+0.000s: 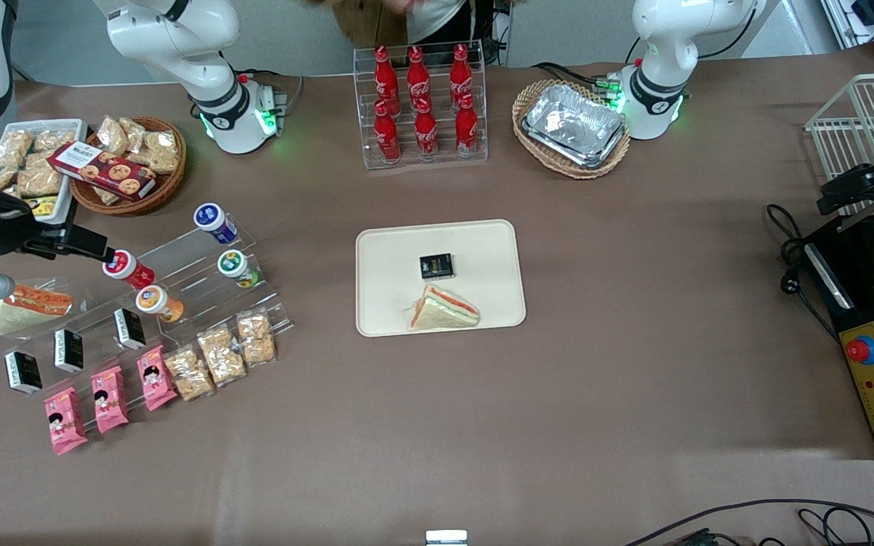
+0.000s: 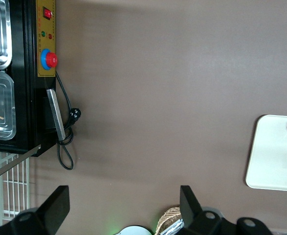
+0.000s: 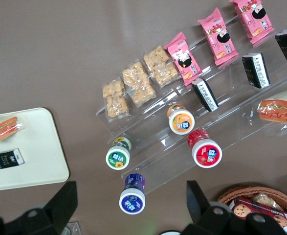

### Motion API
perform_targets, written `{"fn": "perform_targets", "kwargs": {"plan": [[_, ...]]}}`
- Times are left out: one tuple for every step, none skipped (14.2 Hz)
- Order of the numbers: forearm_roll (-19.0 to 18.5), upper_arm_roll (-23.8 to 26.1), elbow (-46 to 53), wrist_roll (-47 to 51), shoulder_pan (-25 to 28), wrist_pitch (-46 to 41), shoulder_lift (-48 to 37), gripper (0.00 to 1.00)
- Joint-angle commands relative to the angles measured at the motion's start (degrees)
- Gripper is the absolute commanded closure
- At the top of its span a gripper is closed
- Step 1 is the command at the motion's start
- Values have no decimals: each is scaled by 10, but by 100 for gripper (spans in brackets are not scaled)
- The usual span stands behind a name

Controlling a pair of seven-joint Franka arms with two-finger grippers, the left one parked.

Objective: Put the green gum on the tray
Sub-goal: 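Move the right gripper toward the green gum bottle on the acrylic rack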

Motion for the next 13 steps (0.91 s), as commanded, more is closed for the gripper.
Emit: {"fn": "perform_targets", "kwargs": {"plan": [[-10, 3, 17, -17, -8, -11, 8, 0], [-11, 3, 17, -19, -8, -11, 9, 0], [-11, 3, 18, -19, -8, -12, 9, 0], [-11, 4, 18, -18, -8, -14, 8, 0], [-10, 4, 17, -19, -8, -13, 7, 0], [-8, 4, 7, -18, -6, -22, 0, 0], [-7, 6, -20, -10, -3, -38, -19, 0], [-6, 9, -46, -7, 2, -31, -38, 0], [-6, 10, -70, 2, 8, -23, -54, 0], [-5, 10, -94, 12, 11, -15, -71, 0], [-6, 17, -133, 25, 16, 5, -97, 0], [-7, 25, -184, 41, 19, 36, -131, 0], [-9, 35, -238, 54, 20, 71, -166, 0]]}}
